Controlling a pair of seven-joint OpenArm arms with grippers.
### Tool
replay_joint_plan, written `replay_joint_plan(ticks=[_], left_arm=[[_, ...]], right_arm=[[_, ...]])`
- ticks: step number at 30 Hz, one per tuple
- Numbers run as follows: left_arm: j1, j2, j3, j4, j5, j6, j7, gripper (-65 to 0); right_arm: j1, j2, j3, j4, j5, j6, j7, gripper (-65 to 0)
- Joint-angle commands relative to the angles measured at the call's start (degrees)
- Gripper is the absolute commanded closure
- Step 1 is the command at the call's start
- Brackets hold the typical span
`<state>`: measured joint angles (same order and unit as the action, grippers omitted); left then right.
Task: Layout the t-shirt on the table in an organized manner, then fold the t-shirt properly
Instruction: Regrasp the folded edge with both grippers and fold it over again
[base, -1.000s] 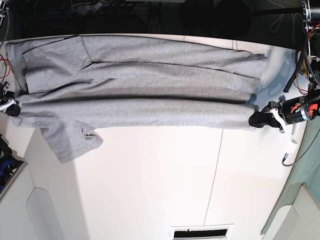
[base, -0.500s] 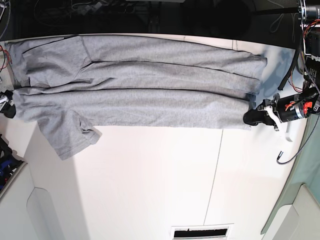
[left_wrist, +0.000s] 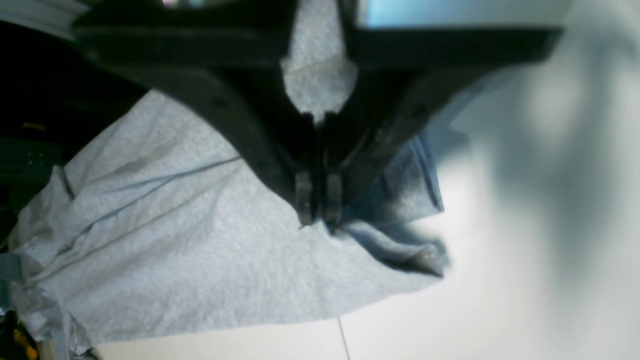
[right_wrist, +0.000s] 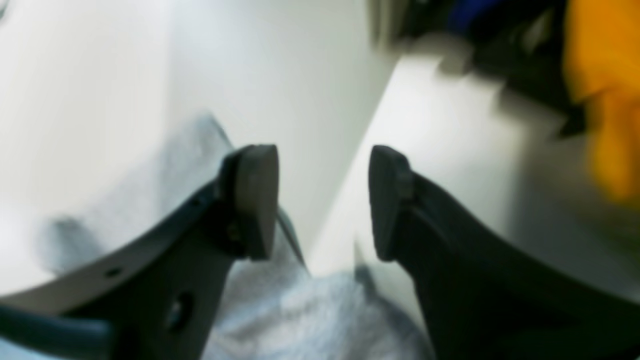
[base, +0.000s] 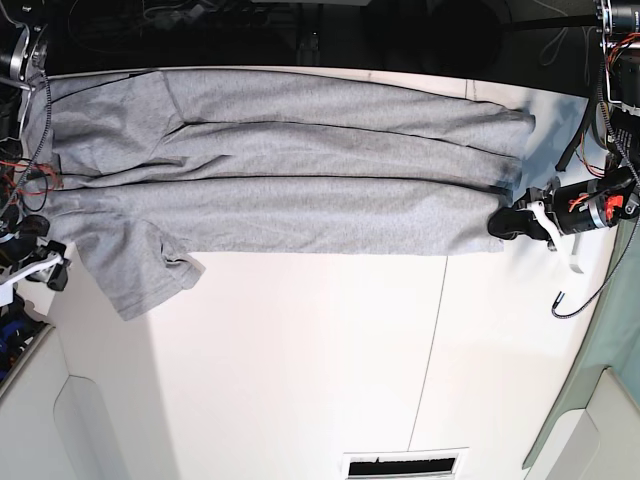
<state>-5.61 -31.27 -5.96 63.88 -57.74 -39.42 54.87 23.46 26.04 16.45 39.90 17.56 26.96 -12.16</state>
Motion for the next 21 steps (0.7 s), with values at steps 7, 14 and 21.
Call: replay_joint_plan(ticks=[7, 14, 21], left_arm=[[-0.9, -1.1, -0.4, 0.9, -2.2, -0.6, -0.4, 0.0], [-0.9, -1.1, -0.4, 0.9, -2.9, -0.6, -0.4, 0.0], [-0.9, -1.1, -0.4, 0.9, -2.9, -0.6, -0.4, 0.0]], right_arm=[[3.7, -1.2, -3.5, -7.6, -1.1, 3.6, 1.7, -29.1], [3.7, -4.1, -3.5, -6.9, -1.1, 6.1, 1.2, -29.1], [3.7, -5.2, -3.5, -6.8, -1.0, 6.1, -0.1, -10.6]])
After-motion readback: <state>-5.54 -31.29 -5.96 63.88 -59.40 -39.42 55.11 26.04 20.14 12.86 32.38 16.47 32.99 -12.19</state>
